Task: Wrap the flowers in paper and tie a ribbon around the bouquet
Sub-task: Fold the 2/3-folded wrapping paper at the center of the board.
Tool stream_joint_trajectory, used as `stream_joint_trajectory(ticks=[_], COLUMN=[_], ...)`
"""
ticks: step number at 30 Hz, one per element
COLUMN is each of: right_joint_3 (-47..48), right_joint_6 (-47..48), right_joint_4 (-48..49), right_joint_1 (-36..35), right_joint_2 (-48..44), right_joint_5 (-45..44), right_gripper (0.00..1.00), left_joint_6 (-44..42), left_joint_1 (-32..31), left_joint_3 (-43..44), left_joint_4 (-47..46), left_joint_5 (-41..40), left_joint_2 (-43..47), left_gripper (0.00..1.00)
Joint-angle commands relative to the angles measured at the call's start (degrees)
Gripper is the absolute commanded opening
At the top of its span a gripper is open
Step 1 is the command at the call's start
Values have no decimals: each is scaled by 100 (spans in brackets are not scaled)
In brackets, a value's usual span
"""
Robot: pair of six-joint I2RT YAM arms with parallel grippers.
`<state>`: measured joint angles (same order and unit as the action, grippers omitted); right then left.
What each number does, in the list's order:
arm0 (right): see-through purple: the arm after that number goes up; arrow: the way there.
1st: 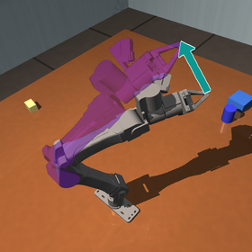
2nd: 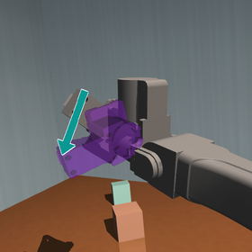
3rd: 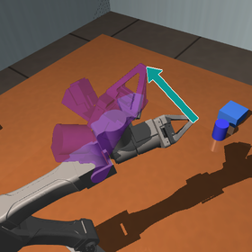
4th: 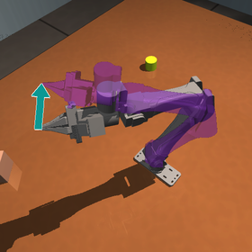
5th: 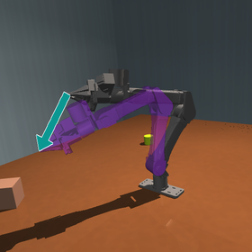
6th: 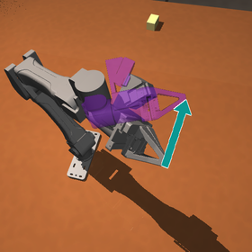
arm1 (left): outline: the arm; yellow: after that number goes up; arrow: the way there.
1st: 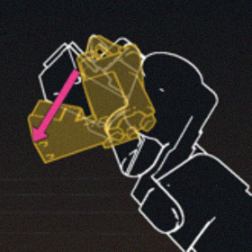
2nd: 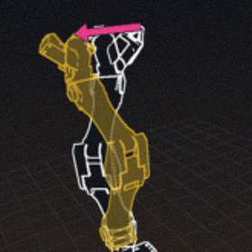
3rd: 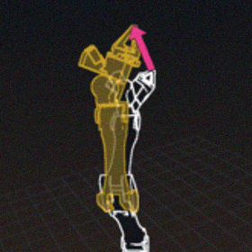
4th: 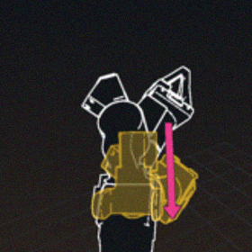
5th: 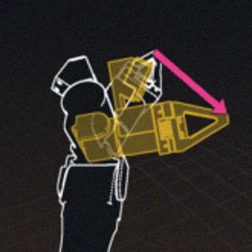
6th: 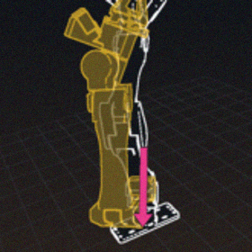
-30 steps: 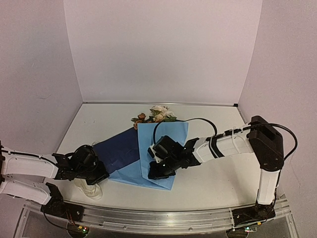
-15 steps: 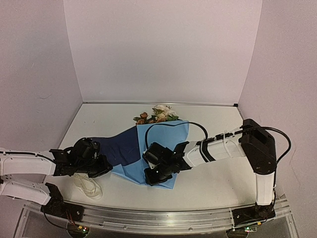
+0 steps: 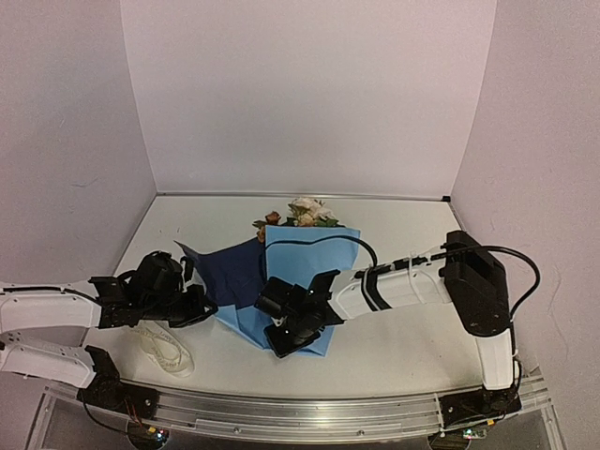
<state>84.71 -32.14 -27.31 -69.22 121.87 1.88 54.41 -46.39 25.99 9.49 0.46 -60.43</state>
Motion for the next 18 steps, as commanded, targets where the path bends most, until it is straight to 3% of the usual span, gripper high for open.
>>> stream_joint_trajectory(ticks=[1, 10, 18], right_joint_3=[331, 483, -203], right_joint_6=[-109, -242, 320], right_joint_4=[-697, -866, 134], right_joint_1=[-15, -43, -40], right_joint_2=[437, 631, -223], right_joint_5=[-360, -422, 561], right_gripper=[33, 36, 41], left_joint_6=[-609, -1007, -560], left_joint_1=[-171, -748, -741], left_joint_3=[472, 888, 743], left_joint_4=[-312, -1102, -412], left_joint_5=[392, 746, -352], left_joint_2=[179, -394, -516], left_gripper=[0, 0, 0])
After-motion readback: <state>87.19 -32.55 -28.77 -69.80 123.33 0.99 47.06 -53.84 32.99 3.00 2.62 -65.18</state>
